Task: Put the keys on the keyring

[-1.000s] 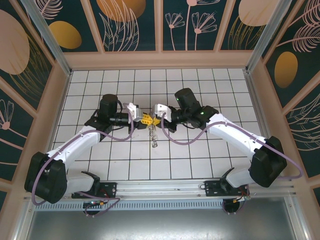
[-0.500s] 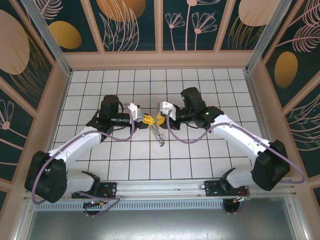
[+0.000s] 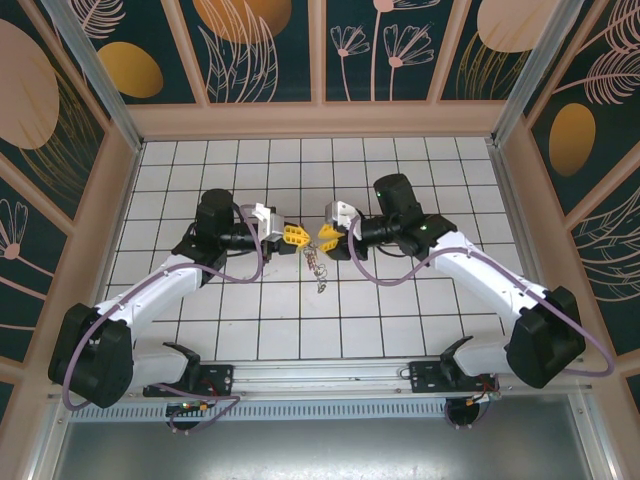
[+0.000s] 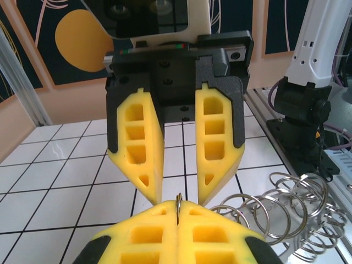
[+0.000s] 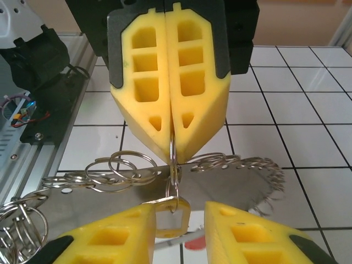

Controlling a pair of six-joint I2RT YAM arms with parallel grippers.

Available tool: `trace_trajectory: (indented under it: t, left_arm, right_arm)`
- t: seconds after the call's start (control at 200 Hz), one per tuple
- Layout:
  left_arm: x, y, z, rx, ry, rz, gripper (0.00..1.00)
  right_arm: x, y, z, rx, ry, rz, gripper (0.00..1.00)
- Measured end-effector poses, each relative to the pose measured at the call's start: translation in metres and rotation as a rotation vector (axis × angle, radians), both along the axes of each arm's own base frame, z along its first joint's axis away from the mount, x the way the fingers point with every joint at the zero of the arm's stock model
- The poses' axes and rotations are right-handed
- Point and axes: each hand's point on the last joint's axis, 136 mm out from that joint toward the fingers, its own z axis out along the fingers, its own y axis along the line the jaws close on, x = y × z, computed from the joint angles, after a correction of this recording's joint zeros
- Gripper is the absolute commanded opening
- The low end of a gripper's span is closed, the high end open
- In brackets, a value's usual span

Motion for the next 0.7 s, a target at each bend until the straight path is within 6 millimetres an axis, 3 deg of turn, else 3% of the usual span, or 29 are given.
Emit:
trace_trajectory:
  t: [0.07,0.165,0.701]
  left_arm:
    - [0.0,0.0,0.002,-0.007,0.001,-0.002,0.0]
    - [-0.001,0.0,0.003,-0.019,0.004,-0.002,0.0]
    - [-0.004,0.003,0.002,-0.081,0.05,0.016,0.0]
  right_arm:
    - [-0.001,0.004,-0.004,0.0,0.015,0.016,0.17]
    - [-0.002,0.01,-0.012,-0.008,0.044,0.032,0.0]
    - [0.001,0.034,-0.021,0.004,0.134,0.045,0.0]
